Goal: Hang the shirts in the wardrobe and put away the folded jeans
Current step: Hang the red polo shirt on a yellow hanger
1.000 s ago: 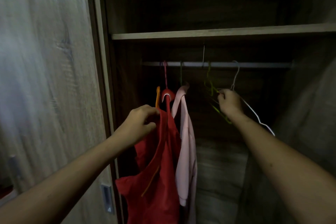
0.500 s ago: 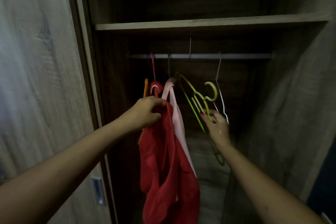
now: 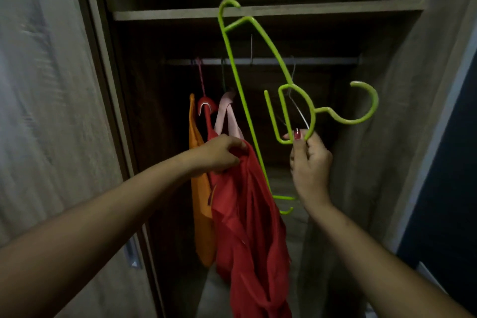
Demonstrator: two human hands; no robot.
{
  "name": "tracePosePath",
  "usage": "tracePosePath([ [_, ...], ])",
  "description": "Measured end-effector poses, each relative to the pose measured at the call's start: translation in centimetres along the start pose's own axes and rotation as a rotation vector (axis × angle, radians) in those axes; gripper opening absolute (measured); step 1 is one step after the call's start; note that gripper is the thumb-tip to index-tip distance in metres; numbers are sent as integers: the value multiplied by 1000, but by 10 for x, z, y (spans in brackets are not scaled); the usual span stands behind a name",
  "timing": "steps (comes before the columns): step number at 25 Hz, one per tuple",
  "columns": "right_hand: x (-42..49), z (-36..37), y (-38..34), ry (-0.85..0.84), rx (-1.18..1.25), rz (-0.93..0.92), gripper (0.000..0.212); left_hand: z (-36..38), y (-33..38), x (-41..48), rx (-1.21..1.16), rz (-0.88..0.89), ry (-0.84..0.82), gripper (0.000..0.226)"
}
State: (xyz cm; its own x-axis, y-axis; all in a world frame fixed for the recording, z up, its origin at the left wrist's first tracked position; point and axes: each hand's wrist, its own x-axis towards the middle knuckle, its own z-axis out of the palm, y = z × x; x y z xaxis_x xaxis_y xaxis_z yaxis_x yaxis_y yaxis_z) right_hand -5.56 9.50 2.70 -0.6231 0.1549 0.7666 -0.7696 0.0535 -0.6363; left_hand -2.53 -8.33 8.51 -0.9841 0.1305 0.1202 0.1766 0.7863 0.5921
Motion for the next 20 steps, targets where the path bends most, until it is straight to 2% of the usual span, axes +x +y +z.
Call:
tracePosePath([
  [3, -8, -5, -15, 31, 8, -43, 20, 14, -2, 0, -56, -77, -23, 46],
  [6, -14, -2, -40, 58, 145, -68, 20, 22, -4, -1, -131, -131, -36, 45],
  [10, -43, 5, -37, 9, 159, -94, 19, 16, -2, -15, -309, -87, -67, 37],
  [12, -68, 0, -10, -53, 38, -56, 22, 3, -6, -24, -372, -54, -80, 37],
  [15, -94, -23, 44, -204, -227, 83, 15, -24, -20, -40, -463, -102, 33, 38],
  [17, -100, -39, 68, -342, -384, 172, 19, -42, -33, -52, -498, -116, 68, 36],
  [19, -100, -48, 78, -453, -615, 145, 21, -55, -45, -63, -382, -101, 27, 34],
  [20, -98, -49, 78, -518, -746, 111, 21, -58, -50, -67, -244, -83, 8, 37],
])
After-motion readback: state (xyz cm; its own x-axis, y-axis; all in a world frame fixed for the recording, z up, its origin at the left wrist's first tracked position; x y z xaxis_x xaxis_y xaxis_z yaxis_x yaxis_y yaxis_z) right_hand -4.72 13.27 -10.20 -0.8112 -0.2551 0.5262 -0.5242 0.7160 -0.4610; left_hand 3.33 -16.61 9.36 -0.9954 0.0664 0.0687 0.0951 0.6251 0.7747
